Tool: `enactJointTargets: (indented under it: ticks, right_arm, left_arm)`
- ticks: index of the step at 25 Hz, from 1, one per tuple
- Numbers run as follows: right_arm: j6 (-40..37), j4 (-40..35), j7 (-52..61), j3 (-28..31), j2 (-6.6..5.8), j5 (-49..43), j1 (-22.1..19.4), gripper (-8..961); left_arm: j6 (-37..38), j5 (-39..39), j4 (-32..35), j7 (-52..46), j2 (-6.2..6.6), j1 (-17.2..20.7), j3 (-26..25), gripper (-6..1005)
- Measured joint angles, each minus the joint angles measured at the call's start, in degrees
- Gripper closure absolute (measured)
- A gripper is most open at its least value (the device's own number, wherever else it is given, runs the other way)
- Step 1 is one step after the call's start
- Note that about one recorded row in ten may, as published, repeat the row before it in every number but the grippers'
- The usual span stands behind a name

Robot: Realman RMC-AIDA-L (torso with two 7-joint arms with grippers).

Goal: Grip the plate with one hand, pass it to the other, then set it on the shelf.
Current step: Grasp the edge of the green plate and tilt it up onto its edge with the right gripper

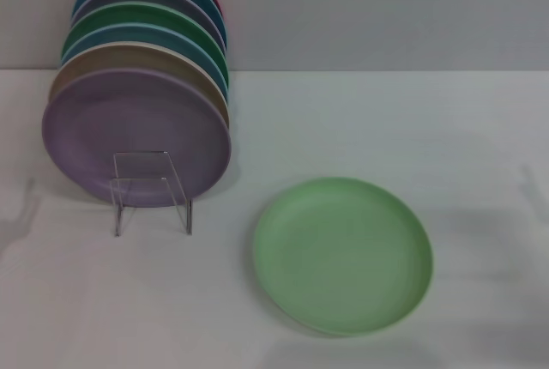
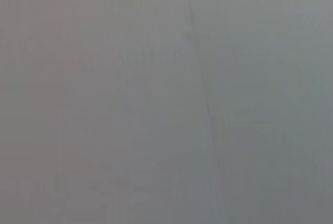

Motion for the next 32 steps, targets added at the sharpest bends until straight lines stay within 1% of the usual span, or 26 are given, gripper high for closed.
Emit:
enactJointTargets:
  ticks: [6, 7, 8, 10, 12, 15, 16, 17, 18, 19, 21, 22, 23, 25, 26, 27, 28, 30, 32]
  right_arm:
    - [4.14, -0.06, 1.00, -0.05, -0.05, -0.16, 0.95, 153]
    - [4.58, 0.24, 3.82, -0.09, -0.26, -0.18, 1.77, 153]
    - [4.58, 0.24, 3.82, -0.09, -0.26, -0.18, 1.77, 153]
    - [3.72, 2.12, 9.89, -0.43, -0.56, -0.60, 2.78, 153]
    - [0.99, 6.47, 14.75, -1.34, -0.62, -2.23, 3.56, 153]
    - [-6.69, 15.88, 22.16, -4.14, -0.56, -5.20, 4.77, 154]
    - [-10.33, 20.25, 26.50, -6.17, -0.57, -6.13, 5.11, 154]
    - [-17.83, 28.48, 34.68, -10.23, -0.68, -8.49, 5.54, 154]
    - [-17.83, 28.48, 34.68, -10.23, -0.68, -8.49, 5.54, 154]
    - [-21.90, 32.80, 38.71, -12.44, -0.73, -10.33, 5.60, 154]
    - [-29.20, 41.40, 47.21, -16.63, -0.86, -15.44, 5.67, 154]
    - [-33.59, 47.83, 55.61, -19.25, -1.05, -21.84, 5.78, 154]
    - [-33.59, 47.83, 55.61, -19.25, -1.05, -21.84, 5.78, 155]
    - [-36.12, 54.18, 66.44, -20.91, -1.11, -30.72, 5.95, 155]
    - [-36.69, 57.28, 72.64, -21.29, -1.12, -35.39, 5.97, 155]
    - [-36.78, 63.35, 85.81, -21.80, -1.08, -45.70, 5.97, 155]
    - [-36.78, 63.35, 85.81, -21.80, -1.08, -45.70, 5.97, 155]
    - [-34.78, 70.12, 100.41, -22.51, -1.16, -58.60, 6.17, 155]
    - [-31.16, 74.89, 111.58, -22.82, -1.36, -68.54, 6.89, 156]
  left_arm:
    - [-0.19, -0.02, 0.00, 0.00, 0.00, -0.21, 0.03, 220]
    - [-0.21, -0.02, 0.00, 0.00, 0.00, -0.27, 0.05, 220]
    - [-0.25, -0.03, 0.00, 0.00, 0.00, -0.39, 0.14, 221]
    - [-0.72, -0.01, 0.00, -0.01, 0.00, -0.78, 0.52, 221]
    - [-1.32, 0.00, 0.00, 0.00, -0.01, -1.10, 0.75, 221]
    - [-2.05, 0.00, -0.04, 0.16, 0.00, -1.54, 0.91, 222]
    - [-2.16, 0.01, -0.06, 0.23, 0.00, -1.64, 1.00, 222]
    - [-2.30, -0.04, -0.08, 0.22, -0.01, -1.78, 1.24, 222]
    - [-2.30, -0.04, -0.08, 0.22, -0.01, -1.78, 1.24, 223]
    - [-2.33, -0.18, -0.08, 0.22, 0.00, -1.83, 1.28, 223]
    - [-2.43, -0.40, -0.08, 0.21, 0.00, -1.94, 1.33, 223]
    - [-2.46, -0.46, -0.09, 0.18, 0.03, -2.04, 1.24, 223]
    - [-2.46, -0.46, -0.09, 0.18, 0.03, -2.04, 1.24, 224]
    - [-2.47, -0.50, -0.12, 0.16, 0.06, -2.06, 1.04, 224]
    - [-2.49, -0.50, -0.22, 0.18, 0.07, -2.07, 0.95, 224]
    - [-2.50, -0.51, -0.48, 0.17, 0.16, -2.08, 0.96, 224]
    - [-2.50, -0.51, -0.48, 0.17, 0.16, -2.08, 0.96, 225]
    - [-2.51, -0.52, -0.57, 0.16, 0.22, -2.19, 0.95, 225]
    - [-2.51, -0.55, -0.59, 0.24, 0.25, -2.43, 0.92, 225]
